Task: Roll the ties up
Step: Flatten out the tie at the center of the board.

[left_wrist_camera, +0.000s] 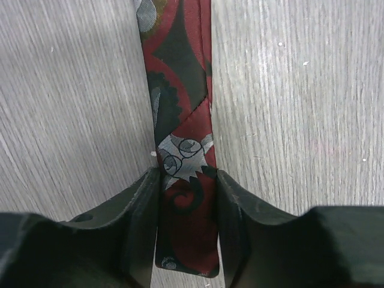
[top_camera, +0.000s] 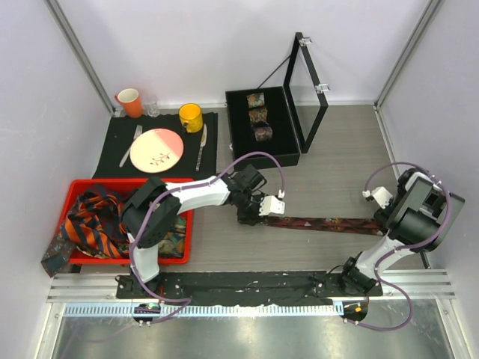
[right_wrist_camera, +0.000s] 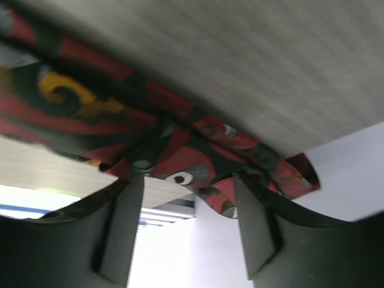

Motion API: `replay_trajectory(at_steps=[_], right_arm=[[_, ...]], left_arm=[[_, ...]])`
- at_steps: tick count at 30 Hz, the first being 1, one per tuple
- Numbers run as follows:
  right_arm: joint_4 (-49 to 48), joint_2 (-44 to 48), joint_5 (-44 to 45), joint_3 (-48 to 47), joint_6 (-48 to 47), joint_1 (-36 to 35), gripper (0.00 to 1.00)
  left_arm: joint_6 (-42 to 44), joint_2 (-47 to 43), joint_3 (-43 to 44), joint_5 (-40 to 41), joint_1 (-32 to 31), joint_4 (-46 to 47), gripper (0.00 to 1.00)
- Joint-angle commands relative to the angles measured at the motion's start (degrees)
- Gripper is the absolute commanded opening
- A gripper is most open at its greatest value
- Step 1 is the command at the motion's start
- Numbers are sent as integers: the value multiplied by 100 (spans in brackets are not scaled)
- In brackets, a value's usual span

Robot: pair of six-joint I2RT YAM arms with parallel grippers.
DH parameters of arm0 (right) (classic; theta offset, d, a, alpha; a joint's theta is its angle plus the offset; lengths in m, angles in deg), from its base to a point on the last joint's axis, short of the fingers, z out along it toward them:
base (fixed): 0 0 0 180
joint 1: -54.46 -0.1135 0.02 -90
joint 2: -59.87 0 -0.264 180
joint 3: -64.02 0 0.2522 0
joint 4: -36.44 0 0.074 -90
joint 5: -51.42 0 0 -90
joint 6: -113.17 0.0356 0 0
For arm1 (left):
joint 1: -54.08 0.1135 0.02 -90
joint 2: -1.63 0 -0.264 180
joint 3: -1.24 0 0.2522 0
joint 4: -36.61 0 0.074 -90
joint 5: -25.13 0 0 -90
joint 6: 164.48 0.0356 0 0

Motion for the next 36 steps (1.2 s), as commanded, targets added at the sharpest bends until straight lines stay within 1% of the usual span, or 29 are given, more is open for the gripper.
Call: replay_trajectory(at_steps=[1, 3, 7, 9, 15, 16, 17, 18, 19, 20, 21, 23, 24, 26, 27, 29, 30, 31, 32, 33, 34, 35, 36], right_arm=[[-810, -195, -76, -178, 31, -301, 62], [-811, -274, -120, -275, 224, -468, 60], [-732, -371, -208, -373, 454, -872, 59], [-741, -362, -217, -337, 489, -987, 57], [-785, -327, -261, -337, 639, -1181, 57], [-654, -318, -269, -416, 647, -1181, 58], [-505, -301, -365, -495, 647, -1164, 59], [-68, -196, -479, -748, 656, -1129, 61], [214, -100, -689, -933, 691, -1085, 64], [513, -29, -1048, -1135, 761, -1024, 67], [1134, 128, -1313, -1581, 831, -1014, 69], [1813, 252, -1691, -2075, 1024, -1014, 71], [2382, 357, -2137, -2565, 1121, -1023, 71], [2878, 428, -2596, -2990, 1445, -1058, 74], [3246, 455, -2990, -3314, 1595, -1154, 74], [3573, 525, -3501, -3536, 1920, -1295, 75], [3731, 560, -3756, -3580, 2357, -1400, 75], [3776, 674, -4420, -3528, 2614, -1610, 75], [3707, 744, -4714, -3432, 2938, -1768, 72], [3332, 841, -5065, -3083, 3803, -1909, 71], [3050, 929, -5695, -2853, 4220, -2224, 69], [2664, 1182, -6006, -2573, 4851, -2392, 65], [1556, 1324, -6174, -1908, 5536, -2551, 62]], left_arm=[[-10, -12, -123, 96, 142, -257, 42], [-9, -21, -123, 148, 203, -284, 41], [-45, -39, -149, 192, 300, -345, 38], [-62, -65, -167, 201, 300, -354, 36], [-97, -232, -211, 280, 397, -424, 36], [-63, -258, -220, 280, 414, -485, 37], [-45, -337, -220, 280, 414, -521, 44], [-27, -407, -220, 245, 414, -564, 49], [-45, -503, -228, 193, 440, -565, 54], [-88, -731, -246, 10, 458, -539, 62], [-210, -881, -263, -62, 467, -512, 65], [-360, -1249, -307, -246, 502, -425, 70], [-465, -1365, -325, -317, 511, -398, 70], [-624, -1584, -465, -414, 599, -241, 73], [-755, -1803, -544, -475, 634, -170, 74], [-783, -1989, -772, -537, 739, -108, 77], [-783, -2138, -852, -555, 818, -47, 77], [-757, -2191, -931, -563, 862, -29, 77], [-678, -2218, -1079, -590, 915, -29, 78], [-556, -2244, -1133, -642, 976, -98, 78], [-267, -2236, -1177, -782, 1107, -134, 77], [-151, -2210, -1247, -827, 1169, -143, 77], [-46, -2183, -1265, -871, 1292, -143, 77]])
